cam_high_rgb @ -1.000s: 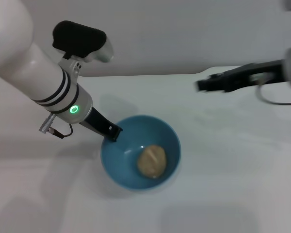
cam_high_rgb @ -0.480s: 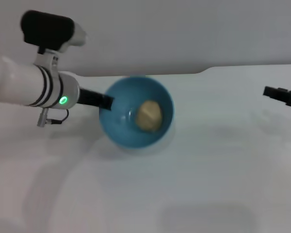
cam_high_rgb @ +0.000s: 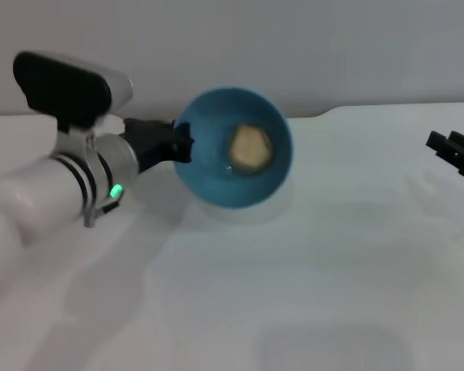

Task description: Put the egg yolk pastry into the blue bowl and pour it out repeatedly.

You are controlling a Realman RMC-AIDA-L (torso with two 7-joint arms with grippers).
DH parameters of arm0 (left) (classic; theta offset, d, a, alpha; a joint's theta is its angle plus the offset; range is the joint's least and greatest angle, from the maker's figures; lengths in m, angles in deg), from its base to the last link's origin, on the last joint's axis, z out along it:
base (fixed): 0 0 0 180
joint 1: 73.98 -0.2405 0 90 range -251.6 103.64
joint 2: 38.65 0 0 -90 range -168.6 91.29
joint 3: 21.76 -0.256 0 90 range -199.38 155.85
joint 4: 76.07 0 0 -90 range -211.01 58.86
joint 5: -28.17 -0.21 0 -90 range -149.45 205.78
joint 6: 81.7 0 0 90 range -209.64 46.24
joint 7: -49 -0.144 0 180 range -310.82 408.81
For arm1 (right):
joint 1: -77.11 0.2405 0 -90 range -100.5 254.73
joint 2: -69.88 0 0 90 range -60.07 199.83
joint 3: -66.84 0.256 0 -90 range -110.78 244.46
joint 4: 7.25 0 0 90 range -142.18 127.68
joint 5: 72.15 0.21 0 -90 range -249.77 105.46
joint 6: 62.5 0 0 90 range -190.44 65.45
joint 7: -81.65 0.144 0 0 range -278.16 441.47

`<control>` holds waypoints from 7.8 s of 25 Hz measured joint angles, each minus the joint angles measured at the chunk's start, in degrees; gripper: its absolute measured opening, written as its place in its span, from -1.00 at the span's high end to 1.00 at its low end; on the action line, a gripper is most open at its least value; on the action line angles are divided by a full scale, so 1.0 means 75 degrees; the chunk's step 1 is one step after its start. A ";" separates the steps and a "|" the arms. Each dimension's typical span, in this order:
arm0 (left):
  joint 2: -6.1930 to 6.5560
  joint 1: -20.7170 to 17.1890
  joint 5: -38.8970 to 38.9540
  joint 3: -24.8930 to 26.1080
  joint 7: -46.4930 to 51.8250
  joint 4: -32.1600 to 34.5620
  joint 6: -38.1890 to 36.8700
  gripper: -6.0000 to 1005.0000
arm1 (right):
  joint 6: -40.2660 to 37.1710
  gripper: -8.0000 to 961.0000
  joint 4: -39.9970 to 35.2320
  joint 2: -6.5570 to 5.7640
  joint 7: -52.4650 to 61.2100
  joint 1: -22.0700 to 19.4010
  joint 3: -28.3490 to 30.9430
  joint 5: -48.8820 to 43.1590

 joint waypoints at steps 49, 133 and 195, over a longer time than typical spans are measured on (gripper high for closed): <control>-0.0109 0.0343 0.3128 -0.6515 -0.0041 -0.3283 1.1913 0.99 | -0.0207 0.08 0.0319 -0.0004 -0.0471 0.0031 0.0093 0.1126; 0.0027 0.3049 -0.1300 0.3208 0.0634 -0.2039 -0.5276 0.99 | 0.0177 -0.19 -0.0049 0.0067 0.3353 0.3287 -0.7097 -0.2767; 0.0066 0.3226 -0.1353 0.3162 0.0563 -0.1935 -0.5930 0.99 | -0.2730 0.72 -0.4692 -0.0013 0.3233 0.0915 -0.4378 -0.3276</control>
